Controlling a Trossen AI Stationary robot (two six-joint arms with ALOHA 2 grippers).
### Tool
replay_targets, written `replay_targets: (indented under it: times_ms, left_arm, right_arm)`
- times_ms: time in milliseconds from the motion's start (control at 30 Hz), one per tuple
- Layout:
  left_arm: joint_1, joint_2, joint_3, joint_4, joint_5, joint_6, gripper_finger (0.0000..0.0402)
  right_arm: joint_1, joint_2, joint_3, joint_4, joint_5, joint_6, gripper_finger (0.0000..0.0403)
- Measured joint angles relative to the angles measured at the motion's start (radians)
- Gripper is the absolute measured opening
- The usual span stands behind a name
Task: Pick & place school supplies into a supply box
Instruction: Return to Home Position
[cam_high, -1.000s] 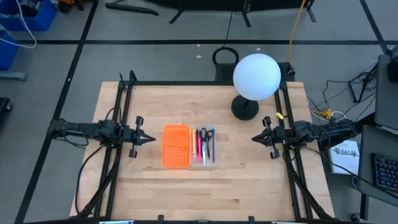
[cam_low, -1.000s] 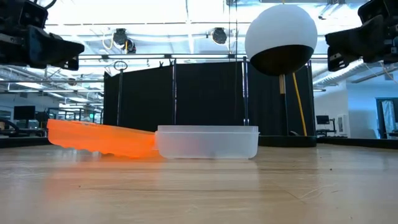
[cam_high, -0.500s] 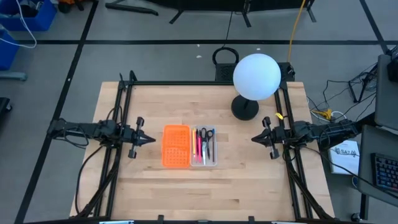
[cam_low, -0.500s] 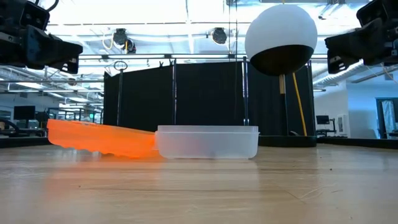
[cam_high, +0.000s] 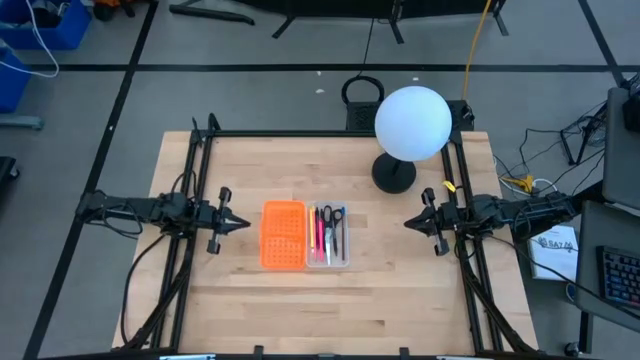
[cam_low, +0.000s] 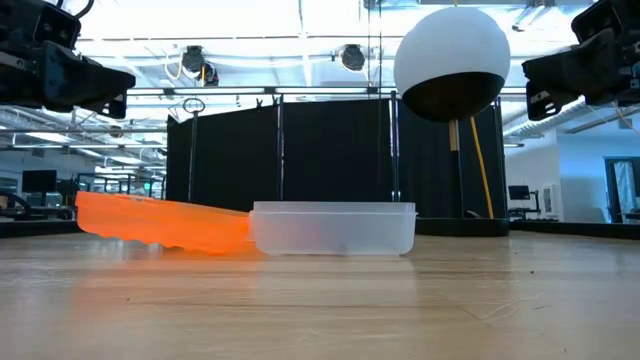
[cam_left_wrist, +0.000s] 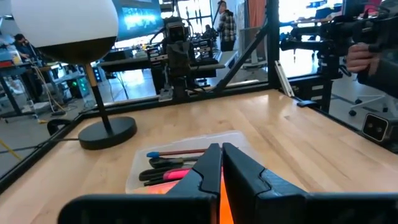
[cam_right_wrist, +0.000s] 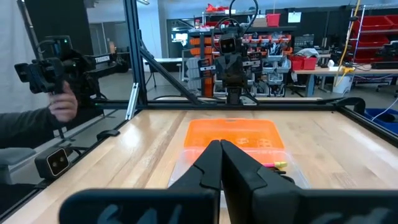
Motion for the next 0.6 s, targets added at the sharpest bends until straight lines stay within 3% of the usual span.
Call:
replay_targets:
  times_ms: [600]
  left_arm:
    - [0.0, 0.0, 0.0, 0.007, -0.006, 0.008, 0.0026]
  right_arm:
    - [0.0, 0.0, 0.0, 0.0, 0.0, 0.007, 0.0]
